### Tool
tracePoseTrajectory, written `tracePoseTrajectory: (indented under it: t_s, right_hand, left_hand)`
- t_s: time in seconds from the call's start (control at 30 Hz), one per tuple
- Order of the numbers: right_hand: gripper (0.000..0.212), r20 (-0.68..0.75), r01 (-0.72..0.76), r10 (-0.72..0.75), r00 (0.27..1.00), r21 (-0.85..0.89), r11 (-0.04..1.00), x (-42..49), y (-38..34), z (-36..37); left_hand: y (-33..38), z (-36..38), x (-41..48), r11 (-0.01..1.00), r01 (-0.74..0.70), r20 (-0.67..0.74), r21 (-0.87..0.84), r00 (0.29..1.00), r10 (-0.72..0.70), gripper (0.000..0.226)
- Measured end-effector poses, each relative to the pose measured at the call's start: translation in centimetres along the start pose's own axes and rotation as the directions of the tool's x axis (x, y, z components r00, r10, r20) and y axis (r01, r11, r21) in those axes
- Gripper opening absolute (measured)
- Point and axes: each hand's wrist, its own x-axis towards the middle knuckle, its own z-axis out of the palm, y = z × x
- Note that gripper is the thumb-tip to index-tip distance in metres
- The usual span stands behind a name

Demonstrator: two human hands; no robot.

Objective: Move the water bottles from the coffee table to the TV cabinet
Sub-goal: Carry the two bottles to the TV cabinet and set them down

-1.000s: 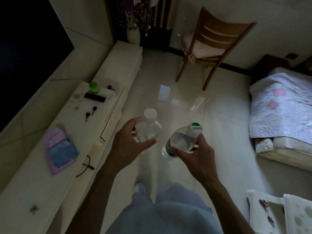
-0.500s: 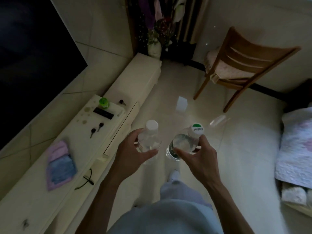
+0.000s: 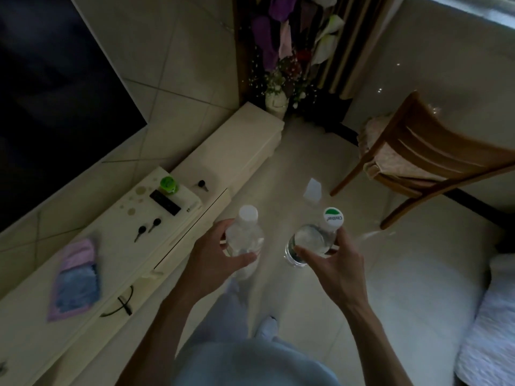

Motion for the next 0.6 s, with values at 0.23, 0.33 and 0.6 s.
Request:
tracePoseTrajectory:
  t_s: [0.23,0.33,0.6]
  right_hand:
    - [0.068,0.111,-0.019,0.024,0.994,-0.048,0.999,8.1,-1.2,2.6]
    - [0.070,0.131,0.007,0.005,0.991,-0.093,0.996,13.1,-2.9,3.6]
    - [0.061,0.143,0.011,0.004,0.990,-0.105,0.994,26.6,-8.2,4.9]
  left_hand:
    - [0.7,0.2,9.0,1.000,0.023,-0.023,-0.014,0.999,-0.023,0.069]
    - [2.2,-0.3,14.5,0.999,0.026,0.009,-0.037,1.000,-0.025,0.074]
    - [6.1,-4.9,27.6,0.999,-0.026,-0.005,-0.043,1.000,0.026,0.077]
